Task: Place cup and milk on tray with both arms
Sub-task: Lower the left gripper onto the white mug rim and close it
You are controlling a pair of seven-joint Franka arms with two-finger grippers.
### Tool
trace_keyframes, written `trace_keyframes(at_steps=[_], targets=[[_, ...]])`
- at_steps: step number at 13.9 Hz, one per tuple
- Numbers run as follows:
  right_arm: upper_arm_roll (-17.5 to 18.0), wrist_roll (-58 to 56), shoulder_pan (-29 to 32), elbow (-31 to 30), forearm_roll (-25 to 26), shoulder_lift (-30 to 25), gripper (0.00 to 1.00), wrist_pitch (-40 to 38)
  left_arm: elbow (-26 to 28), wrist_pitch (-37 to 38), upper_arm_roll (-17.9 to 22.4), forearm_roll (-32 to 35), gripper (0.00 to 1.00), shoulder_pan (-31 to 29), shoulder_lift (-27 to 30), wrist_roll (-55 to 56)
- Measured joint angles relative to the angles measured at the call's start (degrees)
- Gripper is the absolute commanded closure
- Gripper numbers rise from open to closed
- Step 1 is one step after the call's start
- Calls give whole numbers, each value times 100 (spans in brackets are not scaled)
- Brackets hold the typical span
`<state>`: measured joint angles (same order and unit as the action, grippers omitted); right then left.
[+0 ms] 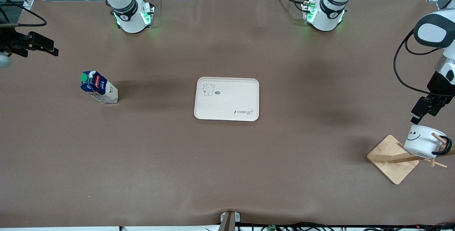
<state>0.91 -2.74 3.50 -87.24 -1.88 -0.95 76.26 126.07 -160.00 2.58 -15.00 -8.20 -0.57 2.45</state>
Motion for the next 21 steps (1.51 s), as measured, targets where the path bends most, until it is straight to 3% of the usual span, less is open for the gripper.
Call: trace_keyframes(at_steps=[3,15,17,21], targets=[[0,0,0,-3,-21,0,0,-17,-93,-81,0,0,1,0,-191,-3],[-1,0,3,-12,-38,0,0,-40,-904,-99,-12,0,44,79,-904,-18],[-1,0,3,-14,-38,0,0,-40,-916,-99,-21,0,47,91,-914,-18],[-2,0,8,-15,-48,0,0,-40,-916,-99,-22,0,77,92,-927,-18]])
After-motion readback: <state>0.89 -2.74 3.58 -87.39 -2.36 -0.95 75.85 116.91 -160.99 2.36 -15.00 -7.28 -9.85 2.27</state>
